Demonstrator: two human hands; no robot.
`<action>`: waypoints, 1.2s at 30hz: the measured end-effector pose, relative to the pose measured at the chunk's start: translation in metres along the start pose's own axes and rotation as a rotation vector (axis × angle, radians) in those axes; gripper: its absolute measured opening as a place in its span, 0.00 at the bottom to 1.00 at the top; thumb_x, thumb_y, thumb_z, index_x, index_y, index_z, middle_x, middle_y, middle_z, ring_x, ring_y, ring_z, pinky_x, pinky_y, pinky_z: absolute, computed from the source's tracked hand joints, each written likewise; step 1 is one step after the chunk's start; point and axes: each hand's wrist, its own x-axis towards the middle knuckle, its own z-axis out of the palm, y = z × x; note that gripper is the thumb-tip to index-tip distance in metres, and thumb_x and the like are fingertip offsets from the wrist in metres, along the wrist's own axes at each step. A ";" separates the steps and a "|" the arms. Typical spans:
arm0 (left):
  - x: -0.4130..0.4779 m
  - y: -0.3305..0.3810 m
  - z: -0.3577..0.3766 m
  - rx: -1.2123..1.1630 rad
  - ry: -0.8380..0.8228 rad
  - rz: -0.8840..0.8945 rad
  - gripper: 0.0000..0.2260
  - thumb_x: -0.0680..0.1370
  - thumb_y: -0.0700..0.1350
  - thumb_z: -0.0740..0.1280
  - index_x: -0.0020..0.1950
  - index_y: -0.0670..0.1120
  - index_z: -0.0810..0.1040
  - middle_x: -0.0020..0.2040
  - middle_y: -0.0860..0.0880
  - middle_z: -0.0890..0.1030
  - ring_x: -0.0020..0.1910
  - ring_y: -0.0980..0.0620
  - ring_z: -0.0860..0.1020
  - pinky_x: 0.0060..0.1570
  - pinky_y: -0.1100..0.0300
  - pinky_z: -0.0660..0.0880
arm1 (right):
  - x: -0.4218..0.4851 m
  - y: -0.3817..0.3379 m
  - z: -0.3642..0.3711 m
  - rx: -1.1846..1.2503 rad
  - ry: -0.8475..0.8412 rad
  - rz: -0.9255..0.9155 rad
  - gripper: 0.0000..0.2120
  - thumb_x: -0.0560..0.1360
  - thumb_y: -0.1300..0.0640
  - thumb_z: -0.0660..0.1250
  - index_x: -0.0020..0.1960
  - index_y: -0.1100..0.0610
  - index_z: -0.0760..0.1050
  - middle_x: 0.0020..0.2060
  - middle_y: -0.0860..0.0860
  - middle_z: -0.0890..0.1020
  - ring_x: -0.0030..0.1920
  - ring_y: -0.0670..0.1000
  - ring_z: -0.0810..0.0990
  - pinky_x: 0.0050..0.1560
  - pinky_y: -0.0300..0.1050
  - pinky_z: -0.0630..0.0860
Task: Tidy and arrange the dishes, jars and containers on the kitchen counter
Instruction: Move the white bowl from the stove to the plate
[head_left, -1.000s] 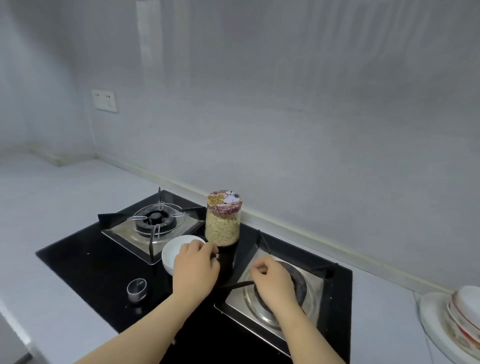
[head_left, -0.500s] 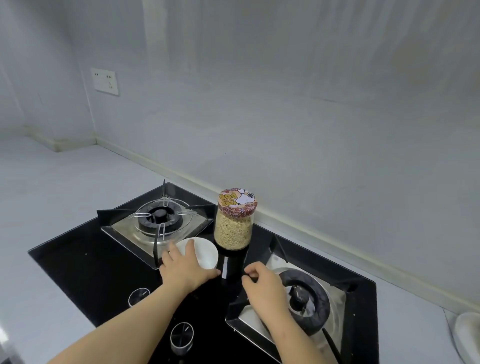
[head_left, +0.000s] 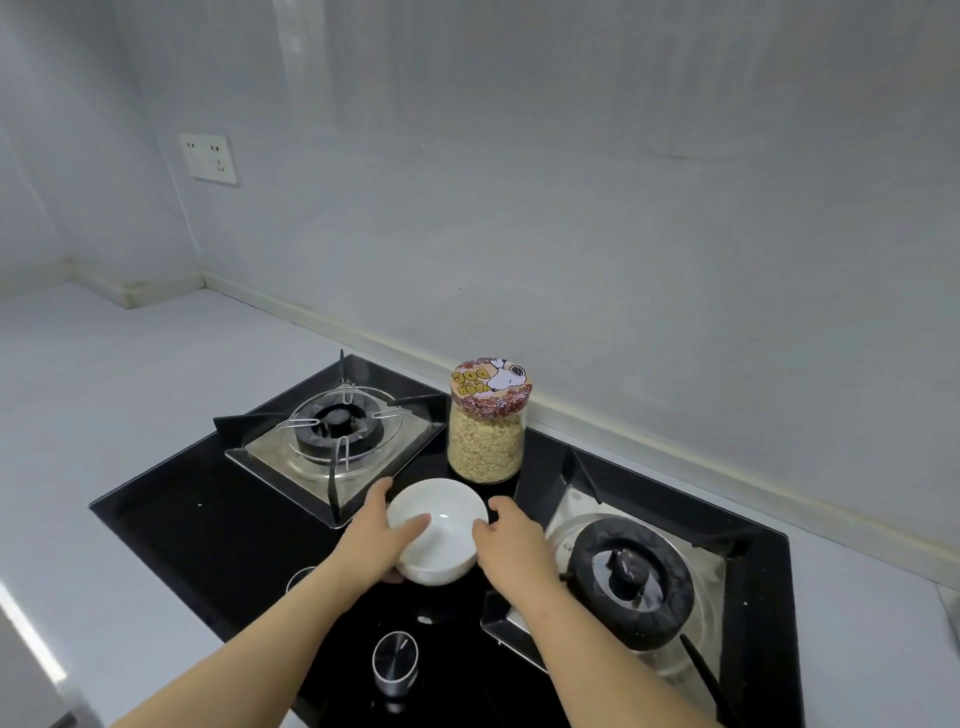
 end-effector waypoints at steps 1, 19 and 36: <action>-0.001 -0.001 0.000 0.022 0.040 -0.028 0.27 0.78 0.44 0.63 0.74 0.46 0.56 0.61 0.47 0.69 0.52 0.47 0.74 0.42 0.53 0.80 | 0.002 0.000 0.002 -0.021 -0.017 0.022 0.20 0.78 0.54 0.54 0.69 0.55 0.64 0.56 0.55 0.79 0.55 0.56 0.78 0.55 0.49 0.75; -0.006 0.018 0.006 0.016 0.062 -0.250 0.12 0.78 0.41 0.50 0.58 0.38 0.66 0.32 0.42 0.74 0.20 0.50 0.74 0.18 0.66 0.67 | 0.009 -0.005 -0.003 0.115 -0.091 0.137 0.15 0.77 0.59 0.52 0.63 0.57 0.66 0.49 0.55 0.81 0.40 0.53 0.83 0.46 0.48 0.80; -0.092 0.183 0.104 0.007 -0.202 0.086 0.16 0.81 0.43 0.49 0.39 0.38 0.69 0.27 0.42 0.74 0.14 0.54 0.70 0.16 0.69 0.66 | -0.092 0.043 -0.174 0.618 0.431 0.079 0.08 0.79 0.61 0.53 0.55 0.55 0.67 0.46 0.57 0.76 0.32 0.54 0.79 0.28 0.41 0.78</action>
